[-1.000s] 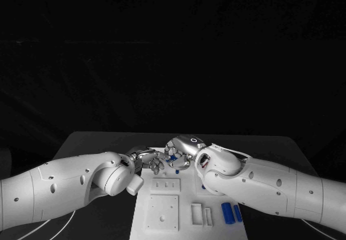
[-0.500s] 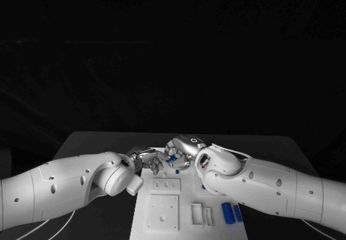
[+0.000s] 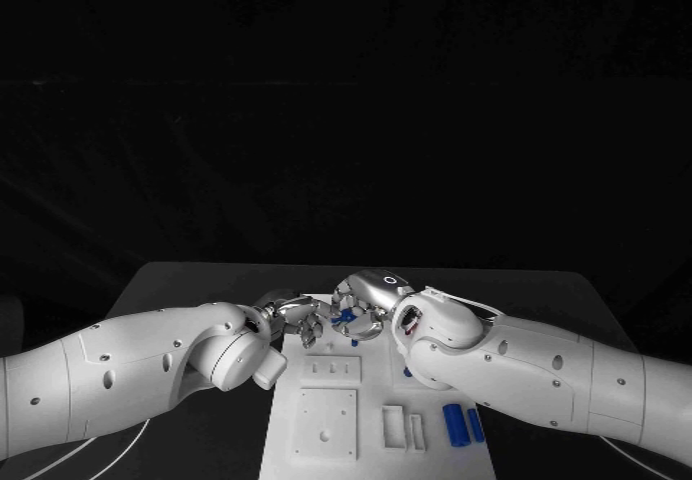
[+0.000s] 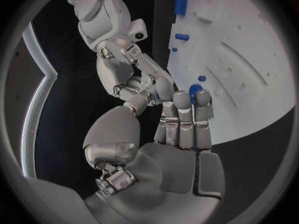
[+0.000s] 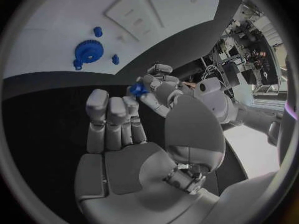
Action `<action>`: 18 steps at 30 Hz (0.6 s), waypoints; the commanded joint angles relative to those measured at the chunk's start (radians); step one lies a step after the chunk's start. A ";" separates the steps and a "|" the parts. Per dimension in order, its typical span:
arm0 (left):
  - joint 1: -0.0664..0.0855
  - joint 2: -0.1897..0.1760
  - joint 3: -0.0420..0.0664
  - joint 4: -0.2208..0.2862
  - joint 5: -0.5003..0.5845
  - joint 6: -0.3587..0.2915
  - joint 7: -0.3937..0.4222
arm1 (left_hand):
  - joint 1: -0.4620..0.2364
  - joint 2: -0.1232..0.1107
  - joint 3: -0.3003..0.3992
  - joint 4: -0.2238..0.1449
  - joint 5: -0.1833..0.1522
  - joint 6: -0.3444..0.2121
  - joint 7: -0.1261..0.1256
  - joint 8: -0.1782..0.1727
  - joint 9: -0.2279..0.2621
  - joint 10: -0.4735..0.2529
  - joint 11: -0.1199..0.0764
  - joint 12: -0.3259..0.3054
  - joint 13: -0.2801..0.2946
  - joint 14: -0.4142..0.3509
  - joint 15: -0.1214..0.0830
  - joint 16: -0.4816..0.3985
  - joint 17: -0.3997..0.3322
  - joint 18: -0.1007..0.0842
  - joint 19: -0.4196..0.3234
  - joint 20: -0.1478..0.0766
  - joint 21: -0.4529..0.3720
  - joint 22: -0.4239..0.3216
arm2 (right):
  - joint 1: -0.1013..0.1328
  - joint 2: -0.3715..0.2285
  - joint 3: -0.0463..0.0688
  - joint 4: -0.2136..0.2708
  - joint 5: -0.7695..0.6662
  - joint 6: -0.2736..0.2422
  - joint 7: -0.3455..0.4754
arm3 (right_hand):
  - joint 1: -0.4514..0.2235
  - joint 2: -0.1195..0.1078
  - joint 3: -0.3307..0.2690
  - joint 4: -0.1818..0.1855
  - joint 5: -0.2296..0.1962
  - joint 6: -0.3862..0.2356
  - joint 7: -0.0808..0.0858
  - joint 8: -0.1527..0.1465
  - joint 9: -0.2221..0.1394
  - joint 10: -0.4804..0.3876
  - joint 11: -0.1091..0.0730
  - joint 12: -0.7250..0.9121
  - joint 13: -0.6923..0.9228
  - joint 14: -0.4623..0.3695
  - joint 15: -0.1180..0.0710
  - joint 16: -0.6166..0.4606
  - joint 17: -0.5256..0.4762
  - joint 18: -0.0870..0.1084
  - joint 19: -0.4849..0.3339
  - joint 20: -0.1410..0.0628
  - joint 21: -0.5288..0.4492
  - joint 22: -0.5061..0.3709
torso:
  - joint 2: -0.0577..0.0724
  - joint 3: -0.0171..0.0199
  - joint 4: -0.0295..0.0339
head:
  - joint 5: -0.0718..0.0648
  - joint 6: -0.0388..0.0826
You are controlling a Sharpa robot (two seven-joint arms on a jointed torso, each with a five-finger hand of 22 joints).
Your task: Assemble the parts on the task board
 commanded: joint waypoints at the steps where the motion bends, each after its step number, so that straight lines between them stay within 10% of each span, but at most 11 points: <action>1: 0.001 0.002 0.001 0.003 -0.044 -0.020 -0.004 | 0.003 -0.010 0.004 0.002 0.011 0.114 -0.077 0.006 0.289 0.018 -0.005 0.022 0.011 0.033 -0.028 0.021 0.005 -0.003 0.012 -0.140 0.014 -0.001 | -0.001 -0.003 0.000 -0.002 0.016 -0.011 0.014 | -0.003 -0.011 -0.013 0.002 -0.002 -0.011 0.007 -0.007 -0.003 -0.008 0.005 -0.007 -0.004 -0.001 0.007 -0.006 0.001 0.084 -0.003 -0.008 -0.007 0.001 | 0.000 -0.0001 0.0003 | 0.001 -0.002; 18: 0.001 0.010 -0.001 -0.010 -0.254 -0.001 -0.083 | 0.015 -0.035 0.000 0.000 0.038 0.162 -0.096 -0.015 0.341 0.030 -0.025 0.120 0.061 0.059 -0.058 0.100 0.008 0.006 0.051 -0.159 0.061 -0.002 | -0.009 -0.154 0.000 0.064 0.133 -0.114 0.111 | -0.058 -0.024 -0.162 0.004 0.092 -0.089 0.036 -0.053 -0.027 -0.045 0.033 -0.031 -0.030 -0.025 0.035 -0.028 0.004 0.084 -0.037 -0.001 -0.036 0.002 | 0.000 0.0000 0.0010 | 0.008 -0.006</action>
